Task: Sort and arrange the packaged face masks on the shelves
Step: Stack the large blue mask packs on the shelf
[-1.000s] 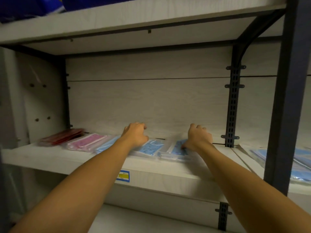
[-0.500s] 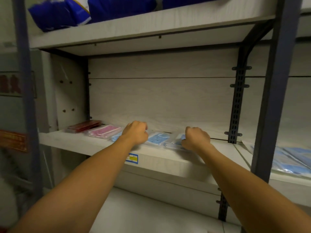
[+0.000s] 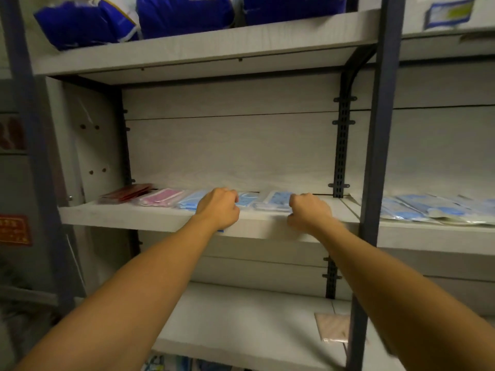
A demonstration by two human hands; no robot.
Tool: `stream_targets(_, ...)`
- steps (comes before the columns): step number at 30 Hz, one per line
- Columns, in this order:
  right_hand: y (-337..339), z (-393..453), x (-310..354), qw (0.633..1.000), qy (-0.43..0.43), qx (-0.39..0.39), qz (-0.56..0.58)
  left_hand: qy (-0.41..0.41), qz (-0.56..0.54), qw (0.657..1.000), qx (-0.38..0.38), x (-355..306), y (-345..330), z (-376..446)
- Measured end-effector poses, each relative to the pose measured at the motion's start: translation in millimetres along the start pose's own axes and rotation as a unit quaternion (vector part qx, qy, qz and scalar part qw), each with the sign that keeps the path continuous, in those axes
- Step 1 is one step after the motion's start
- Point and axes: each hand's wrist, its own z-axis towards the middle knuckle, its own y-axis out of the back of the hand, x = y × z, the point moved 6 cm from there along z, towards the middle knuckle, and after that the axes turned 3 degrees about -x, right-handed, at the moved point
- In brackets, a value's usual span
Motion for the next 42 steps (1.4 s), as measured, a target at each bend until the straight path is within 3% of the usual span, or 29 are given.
stream_targets(15, 39.5, -79.7, -68.5, 0.998, -0.051, -0.03, -0.032, -0.085, -0.066, 0.994, 0.018, -107.5, 6.2, -26.7)
stream_targets(22, 45.8, -105.4, -136.0, 0.994, -0.081, 0.017, -0.066, -0.136, -0.103, 0.985, 0.009, -187.9, 17.8, -29.3)
stream_targets(29, 64.8, -138.1, -210.2, 0.989, -0.118, 0.031, -0.088, -0.162, -0.181, 0.967, 0.074, -271.1, 11.8, -29.2)
stream_targets(36, 79.7, -162.2, -286.8, 0.984, -0.151, 0.027, -0.092, -0.185, -0.204, 0.956, 0.097, -346.4, -0.6, -32.4)
stream_targets(42, 85.4, -171.3, -345.7, 0.981, -0.165, 0.02, -0.097, -0.173, -0.17, 0.967, 0.08, -384.5, -12.5, -21.5)
